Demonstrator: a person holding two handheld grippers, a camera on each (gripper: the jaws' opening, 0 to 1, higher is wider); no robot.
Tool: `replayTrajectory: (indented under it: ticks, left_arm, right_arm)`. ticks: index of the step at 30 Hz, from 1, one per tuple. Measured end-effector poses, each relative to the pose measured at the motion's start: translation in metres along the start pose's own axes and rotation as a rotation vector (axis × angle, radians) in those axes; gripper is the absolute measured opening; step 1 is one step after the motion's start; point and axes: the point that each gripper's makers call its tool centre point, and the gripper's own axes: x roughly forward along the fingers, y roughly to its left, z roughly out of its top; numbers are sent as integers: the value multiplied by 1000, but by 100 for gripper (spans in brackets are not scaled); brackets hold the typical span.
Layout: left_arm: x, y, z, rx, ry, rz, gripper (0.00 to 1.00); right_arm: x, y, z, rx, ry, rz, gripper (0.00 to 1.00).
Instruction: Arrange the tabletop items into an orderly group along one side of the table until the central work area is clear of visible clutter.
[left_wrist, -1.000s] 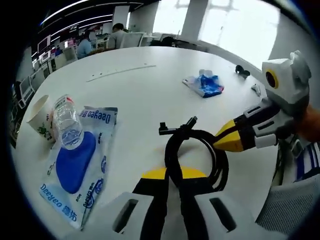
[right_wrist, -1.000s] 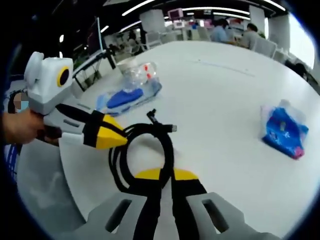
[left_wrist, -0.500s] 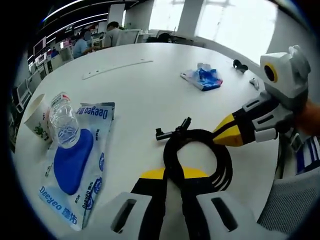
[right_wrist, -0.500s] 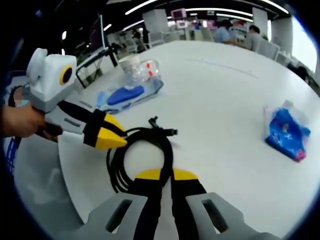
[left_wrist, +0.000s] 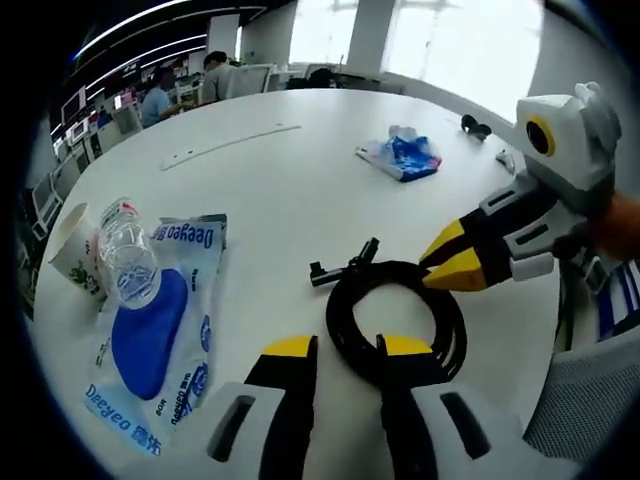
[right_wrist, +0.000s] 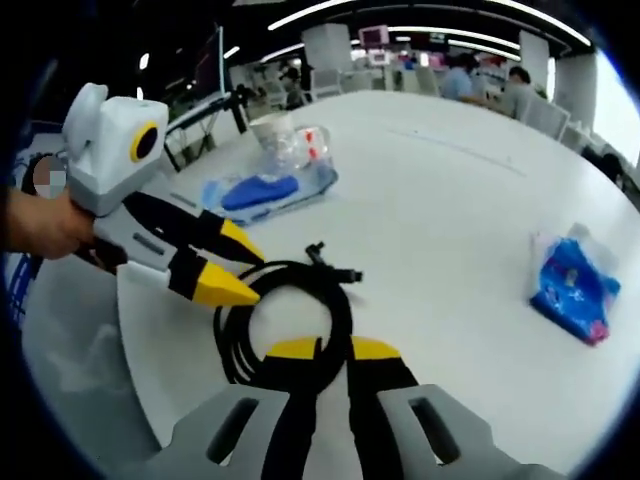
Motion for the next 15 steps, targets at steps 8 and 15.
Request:
replayTrajectory:
  ticks: [8, 15]
  left_arm:
    - [-3, 7, 3, -3, -14, 18, 34]
    - [-7, 9, 8, 5, -47, 30, 47]
  right_arm:
    - [2, -1, 7, -17, -32, -11, 31]
    - [4, -3, 9, -12, -52, -19, 48]
